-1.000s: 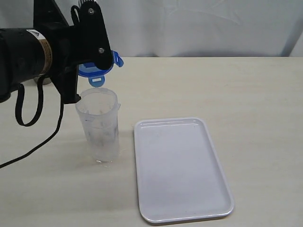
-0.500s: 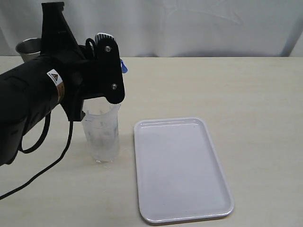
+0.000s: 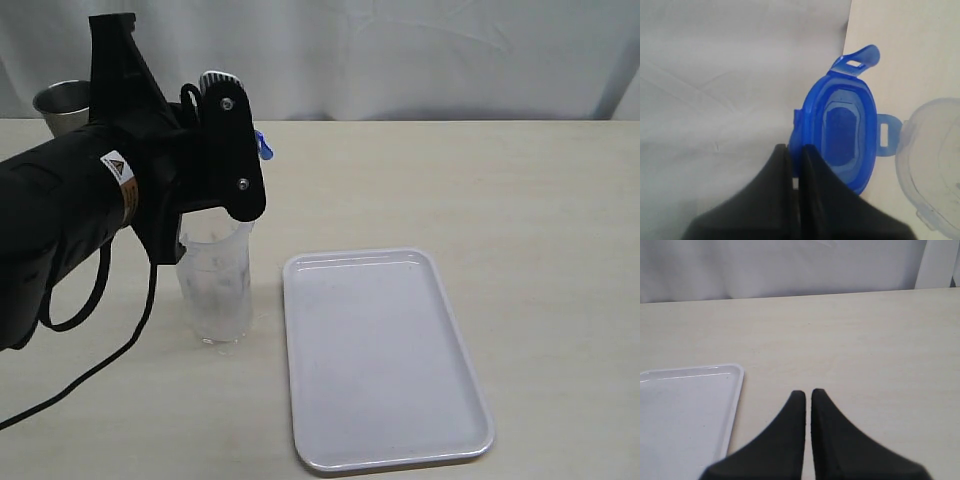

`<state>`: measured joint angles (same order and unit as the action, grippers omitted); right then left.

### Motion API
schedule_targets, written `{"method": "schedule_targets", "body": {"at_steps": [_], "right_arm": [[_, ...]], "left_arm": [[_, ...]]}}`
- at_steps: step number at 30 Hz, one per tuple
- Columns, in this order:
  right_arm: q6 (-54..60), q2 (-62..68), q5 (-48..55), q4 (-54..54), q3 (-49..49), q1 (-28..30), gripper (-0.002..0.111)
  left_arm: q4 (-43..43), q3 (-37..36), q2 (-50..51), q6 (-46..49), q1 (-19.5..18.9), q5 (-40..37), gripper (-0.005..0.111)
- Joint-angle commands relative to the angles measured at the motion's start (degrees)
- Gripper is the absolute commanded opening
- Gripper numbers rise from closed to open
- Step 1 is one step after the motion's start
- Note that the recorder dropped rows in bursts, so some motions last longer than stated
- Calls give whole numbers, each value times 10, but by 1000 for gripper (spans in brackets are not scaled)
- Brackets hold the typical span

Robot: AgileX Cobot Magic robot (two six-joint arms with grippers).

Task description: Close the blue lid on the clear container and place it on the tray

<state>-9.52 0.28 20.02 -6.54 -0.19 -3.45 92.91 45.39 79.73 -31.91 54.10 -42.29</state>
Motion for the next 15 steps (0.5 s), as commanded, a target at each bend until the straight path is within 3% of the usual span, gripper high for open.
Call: {"method": "schedule_targets", "body": {"at_steps": [1, 15], "right_arm": [[-1, -3, -2, 1, 2, 0, 4], [-1, -3, -2, 1, 2, 0, 4]], "left_arm": [[-10, 0, -2, -9, 6, 5, 0], [-54, 0, -2, 25, 9, 0, 0]]}}
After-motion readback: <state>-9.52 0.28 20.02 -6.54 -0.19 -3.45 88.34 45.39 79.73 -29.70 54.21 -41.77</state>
